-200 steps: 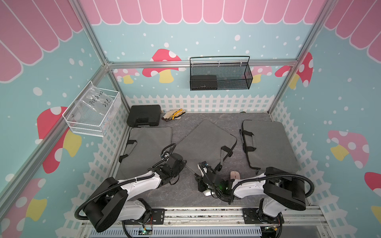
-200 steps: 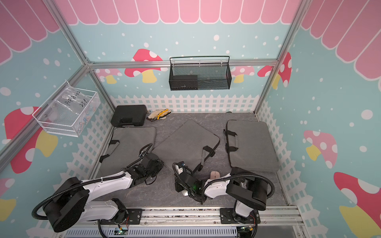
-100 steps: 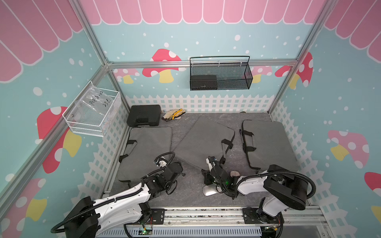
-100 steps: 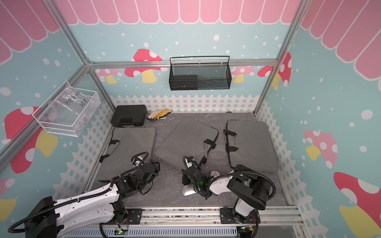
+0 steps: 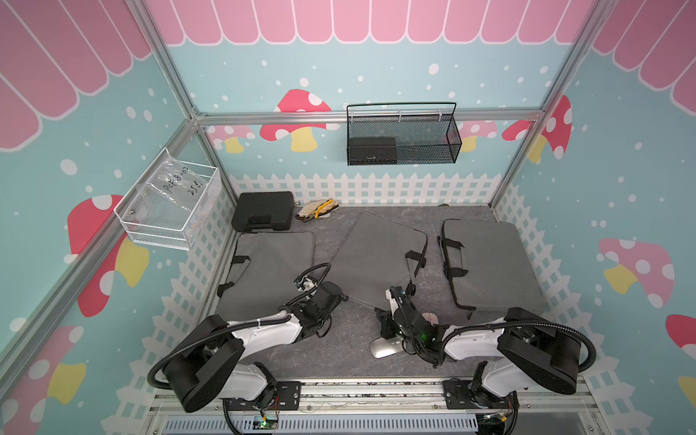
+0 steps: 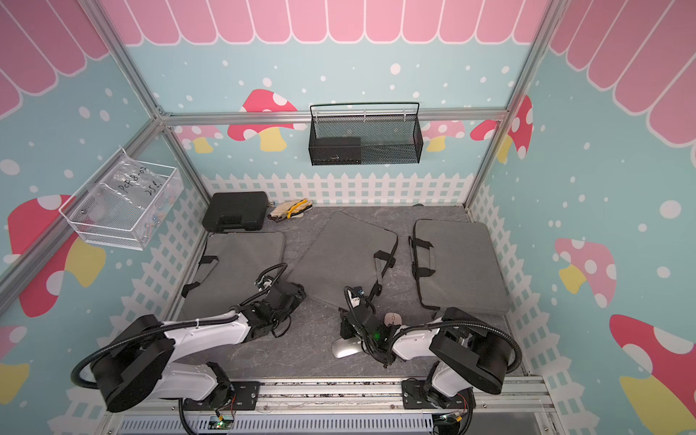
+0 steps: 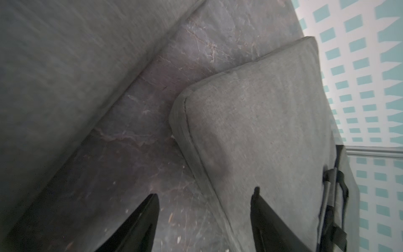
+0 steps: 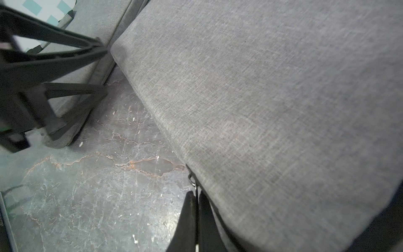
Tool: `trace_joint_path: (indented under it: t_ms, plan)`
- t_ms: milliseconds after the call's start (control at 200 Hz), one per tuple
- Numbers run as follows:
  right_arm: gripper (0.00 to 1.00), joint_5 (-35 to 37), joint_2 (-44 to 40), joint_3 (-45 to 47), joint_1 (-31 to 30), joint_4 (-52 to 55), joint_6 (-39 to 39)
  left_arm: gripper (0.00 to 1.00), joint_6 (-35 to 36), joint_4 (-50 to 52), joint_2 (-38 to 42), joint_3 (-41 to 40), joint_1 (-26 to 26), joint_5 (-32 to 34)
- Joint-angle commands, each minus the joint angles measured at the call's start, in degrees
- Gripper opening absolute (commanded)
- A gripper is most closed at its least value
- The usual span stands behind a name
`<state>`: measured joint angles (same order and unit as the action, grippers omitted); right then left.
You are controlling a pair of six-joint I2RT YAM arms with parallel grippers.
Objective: Put the mouse into the laptop bag
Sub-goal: Unzip the zipper on the zippered laptop bag.
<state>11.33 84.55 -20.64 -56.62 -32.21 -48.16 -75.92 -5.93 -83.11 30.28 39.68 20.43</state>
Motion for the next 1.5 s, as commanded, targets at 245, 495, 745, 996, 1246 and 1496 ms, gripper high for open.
trace_joint_path:
  t_ms: [245, 495, 745, 996, 1246, 1496]
  plan:
    - [0.0, 1.3, -1.2, 1.2, 0.3, 0.6, -1.0, 0.37, 0.7, -9.5, -11.0, 3.8, -2.1, -6.3]
    - [0.0, 1.2, 0.8, 0.0, 0.4, 0.4, -0.6, 0.0, -2.3, -6.4, -7.1, 1.0, -2.1, -5.4]
    - [0.0, -0.3, 4.6, -3.9, 2.0, -0.1, 1.0, 0.0, -9.5, 3.9, 6.2, -4.2, 5.0, 3.8]
    - [0.0, -3.0, 6.7, -6.3, 2.4, -1.3, 2.6, 0.01, -15.0, 9.4, 16.4, -9.8, 9.1, 8.2]
    - [0.04, -6.7, 5.5, -5.2, 1.6, -3.5, 2.7, 0.04, -11.9, 3.1, 8.9, -7.5, 9.1, 5.4]
    - [0.36, -5.7, 2.5, -6.8, -3.0, 0.5, 3.8, 0.27, -10.7, 4.4, 7.9, -4.9, 9.0, 5.5]
